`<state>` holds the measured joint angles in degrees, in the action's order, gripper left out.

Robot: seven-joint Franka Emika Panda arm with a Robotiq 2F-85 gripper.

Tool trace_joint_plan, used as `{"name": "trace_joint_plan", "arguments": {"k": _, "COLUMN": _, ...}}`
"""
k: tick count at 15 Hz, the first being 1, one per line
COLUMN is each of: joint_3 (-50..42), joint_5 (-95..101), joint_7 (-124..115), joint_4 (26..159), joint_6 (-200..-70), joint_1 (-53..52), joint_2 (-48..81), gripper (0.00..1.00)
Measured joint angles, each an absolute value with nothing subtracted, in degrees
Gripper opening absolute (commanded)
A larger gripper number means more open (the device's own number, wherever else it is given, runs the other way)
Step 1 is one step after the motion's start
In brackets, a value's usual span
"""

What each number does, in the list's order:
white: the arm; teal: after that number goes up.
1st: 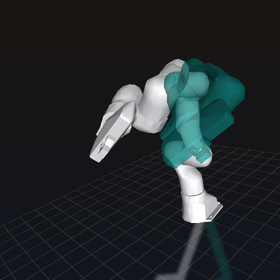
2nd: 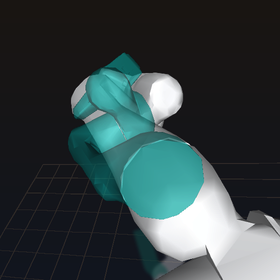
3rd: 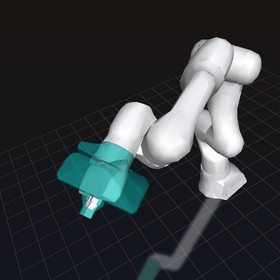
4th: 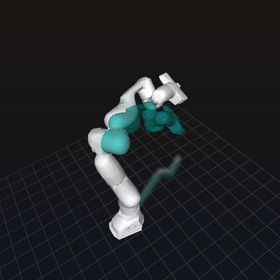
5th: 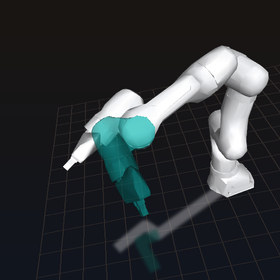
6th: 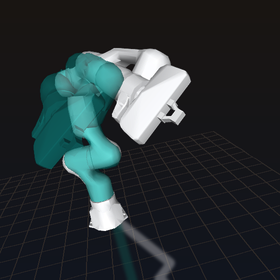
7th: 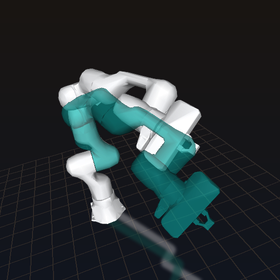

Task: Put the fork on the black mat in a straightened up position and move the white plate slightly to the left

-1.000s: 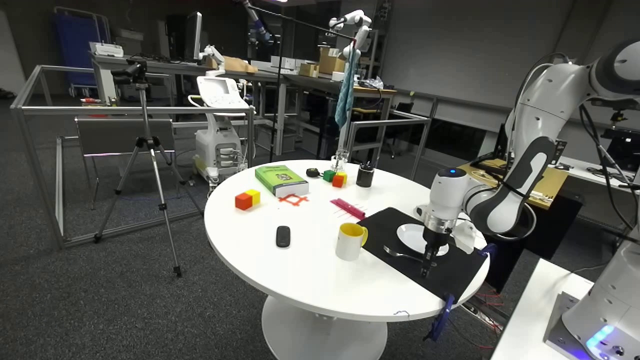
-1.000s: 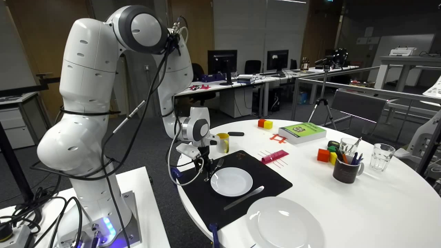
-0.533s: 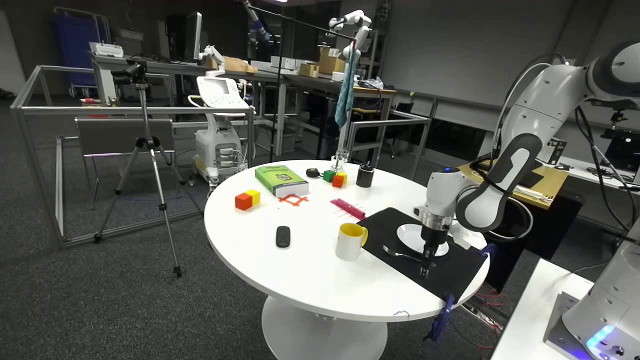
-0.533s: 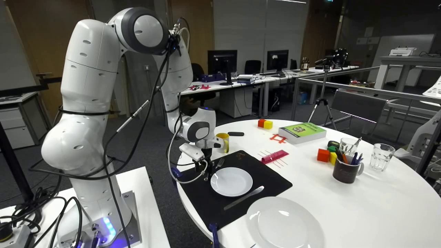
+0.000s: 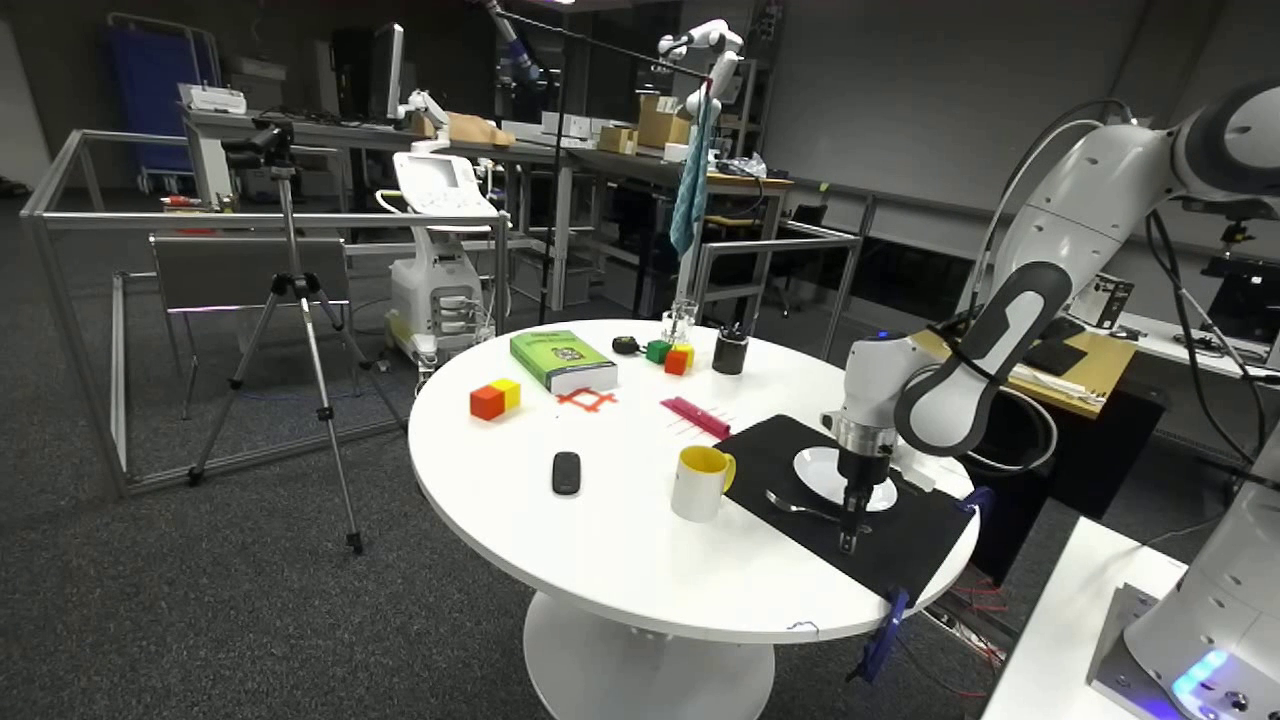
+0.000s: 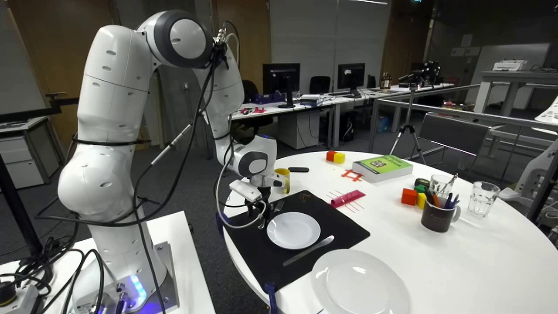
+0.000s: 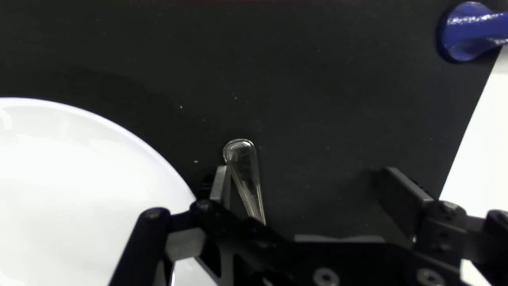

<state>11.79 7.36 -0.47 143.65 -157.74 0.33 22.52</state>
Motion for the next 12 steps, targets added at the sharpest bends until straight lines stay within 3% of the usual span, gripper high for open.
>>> {"name": "trace_joint_plan", "arguments": {"k": 12, "joint_3": 10.2, "joint_5": 7.36, "joint_7": -0.47, "joint_4": 141.44, "joint_6": -155.43, "joint_1": -4.34, "joint_2": 23.32, "gripper": 1.0}}
